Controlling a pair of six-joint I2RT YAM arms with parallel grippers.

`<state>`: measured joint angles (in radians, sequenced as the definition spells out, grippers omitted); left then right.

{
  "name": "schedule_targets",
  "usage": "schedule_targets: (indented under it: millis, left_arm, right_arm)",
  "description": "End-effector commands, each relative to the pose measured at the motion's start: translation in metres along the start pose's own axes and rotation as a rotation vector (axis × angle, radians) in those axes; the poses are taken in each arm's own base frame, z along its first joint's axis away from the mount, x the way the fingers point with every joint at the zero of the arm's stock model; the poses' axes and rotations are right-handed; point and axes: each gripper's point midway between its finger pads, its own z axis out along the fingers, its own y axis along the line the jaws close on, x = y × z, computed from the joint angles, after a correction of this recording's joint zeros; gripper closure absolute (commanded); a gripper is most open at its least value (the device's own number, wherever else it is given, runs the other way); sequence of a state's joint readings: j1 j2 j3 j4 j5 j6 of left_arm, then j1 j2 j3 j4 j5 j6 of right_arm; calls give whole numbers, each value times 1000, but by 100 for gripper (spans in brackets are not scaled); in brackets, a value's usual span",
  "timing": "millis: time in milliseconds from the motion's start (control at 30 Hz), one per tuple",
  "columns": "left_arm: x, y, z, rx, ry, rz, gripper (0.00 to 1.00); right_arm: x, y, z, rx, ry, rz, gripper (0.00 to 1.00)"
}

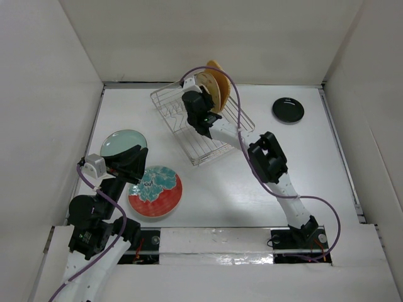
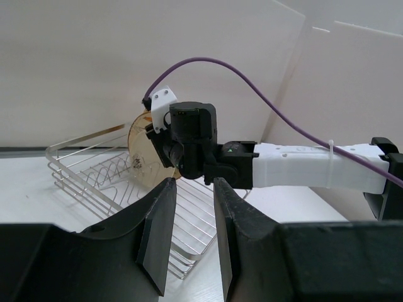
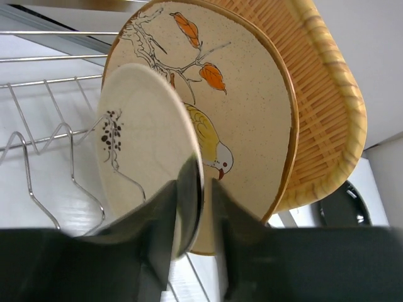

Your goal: Load the plates into the dish rack

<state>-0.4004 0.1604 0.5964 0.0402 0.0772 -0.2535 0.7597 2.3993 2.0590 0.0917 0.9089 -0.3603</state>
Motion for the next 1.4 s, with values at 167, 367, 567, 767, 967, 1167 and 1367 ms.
schedule_targets:
  millis: [167, 367, 567, 767, 967, 1167, 1367]
  left_arm:
    - [-8, -5, 2, 25, -30, 6, 73]
    - [-10, -6, 2, 27, -37, 6, 73]
    - [-14, -8, -1, 36, -55, 4, 73]
    - [-18, -11, -4, 48, -71, 0, 80]
    - [-18, -10, -3, 43, -66, 0, 81]
    - [-18, -11, -4, 48, -66, -2, 80]
    - [-23, -11, -7, 48, -84, 0, 79]
  right_arm:
    - [-56, -38, -36, -42, -68, 203, 45]
    - [-77, -56, -129, -269, -108, 450, 79]
    - [-7, 3, -257, -692, 61, 774, 100]
    - [55, 58, -366, -930, 266, 935, 79]
    - [104, 109, -379, -922, 468, 1006, 37]
    - [134, 159, -376, -962, 602, 1078, 37]
    - [154, 183, -364, -966, 700, 1194, 51]
